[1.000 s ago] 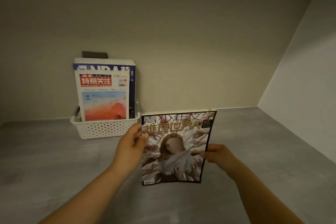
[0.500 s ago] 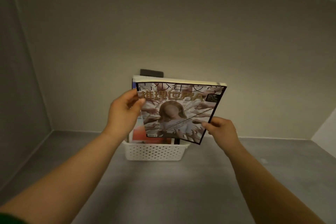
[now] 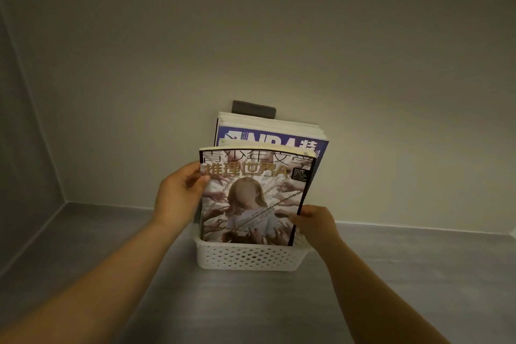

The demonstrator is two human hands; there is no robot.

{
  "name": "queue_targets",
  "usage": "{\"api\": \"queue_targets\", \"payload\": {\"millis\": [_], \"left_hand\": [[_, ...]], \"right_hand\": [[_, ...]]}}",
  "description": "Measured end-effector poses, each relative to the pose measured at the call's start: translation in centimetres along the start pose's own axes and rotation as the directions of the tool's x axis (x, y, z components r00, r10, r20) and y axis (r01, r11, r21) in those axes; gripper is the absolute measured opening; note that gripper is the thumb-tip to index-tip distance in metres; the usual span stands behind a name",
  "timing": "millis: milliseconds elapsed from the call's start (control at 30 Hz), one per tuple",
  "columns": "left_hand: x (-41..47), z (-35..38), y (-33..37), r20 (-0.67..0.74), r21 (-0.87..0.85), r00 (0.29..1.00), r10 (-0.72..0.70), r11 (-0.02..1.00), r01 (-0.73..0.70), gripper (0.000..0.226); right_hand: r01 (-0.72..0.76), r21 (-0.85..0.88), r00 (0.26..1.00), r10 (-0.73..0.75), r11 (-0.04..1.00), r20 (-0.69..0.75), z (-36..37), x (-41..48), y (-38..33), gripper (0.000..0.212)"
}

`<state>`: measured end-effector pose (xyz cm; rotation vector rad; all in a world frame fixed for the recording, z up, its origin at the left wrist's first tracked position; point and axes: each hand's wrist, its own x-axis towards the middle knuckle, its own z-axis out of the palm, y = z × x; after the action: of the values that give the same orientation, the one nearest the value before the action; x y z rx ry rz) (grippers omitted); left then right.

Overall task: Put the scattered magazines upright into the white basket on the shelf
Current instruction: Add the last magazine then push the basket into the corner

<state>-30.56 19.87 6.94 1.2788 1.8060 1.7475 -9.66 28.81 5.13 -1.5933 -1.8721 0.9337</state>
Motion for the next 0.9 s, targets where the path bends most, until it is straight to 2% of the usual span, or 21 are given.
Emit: {"api": "queue_targets", "payload": {"millis": [67,167,233,300,367,500,600,633,700,767,833,900], "left_hand": [[0.2,0.6,-1.1,0.018,0.102,0.998,-0.052,0.994,0.05,0.022],[0.6,1.6,-1.8,0.041,0.22,0.997,-0.06,0.974,0.049,0.026],[0.8,2.3,-2.0,0.025,0.25,0.999,-0.045,0.967,0.037,0.021],[0.8,2.8,-2.5,-0.021,0.292,0.999,-0.029,0.956,0.034,0.018],[0.7,3.1,-3.2,-0.073,0.288,0.996,-0.056,0.955,0.075,0.032],[1.0,2.7,-4.7,-0.095,0.222,0.951,-0.294,0.925,0.308,0.071],[1.1,2.0,-5.9,0.015,0.21,0.866,-0.499,0.849,0.485,0.088],[1.1,1.9,-6.2,0.071,0.209,0.819,-0.569,0.811,0.546,0.089],[1.0,1.8,-6.6,0.179,0.239,0.729,-0.661,0.748,0.62,0.079],[1.4,1.9,-6.9,0.243,0.284,0.714,-0.656,0.752,0.594,0.058],[2.0,2.1,-7.1,0.271,0.298,0.719,-0.64,0.766,0.57,0.045],[2.4,2.3,-7.5,0.285,0.306,0.72,-0.632,0.772,0.557,0.039]], "right_hand": [[-0.078,0.065,0.997,0.078,0.995,0.014,0.7,0.5,0.8,0.024],[-0.143,0.121,0.989,0.145,0.982,-0.005,1.1,1.2,1.7,0.021],[-0.124,0.179,0.992,0.129,0.976,-0.012,1.3,1.6,1.8,0.011],[-0.063,0.199,0.997,0.071,0.978,-0.032,1.6,2.0,1.7,0.012],[-0.01,0.131,0.999,0.017,0.991,-0.052,2.1,2.5,1.7,0.011],[0.007,0.019,0.985,-0.003,1.0,-0.17,3.0,2.7,2.1,0.027],[-0.069,-0.193,0.948,0.004,0.979,-0.318,3.0,2.5,3.0,0.051],[-0.107,-0.201,0.951,0.041,0.974,-0.308,2.9,2.5,3.3,0.059],[-0.192,-0.005,0.966,0.188,0.981,-0.177,2.4,2.8,3.3,0.07],[-0.252,0.112,0.966,0.257,0.961,-0.03,2.0,3.6,3.1,0.069],[-0.272,0.081,0.961,0.267,0.959,0.067,1.6,4.6,2.9,0.061],[-0.279,0.071,0.957,0.272,0.958,0.103,1.7,5.6,2.8,0.06]]}}
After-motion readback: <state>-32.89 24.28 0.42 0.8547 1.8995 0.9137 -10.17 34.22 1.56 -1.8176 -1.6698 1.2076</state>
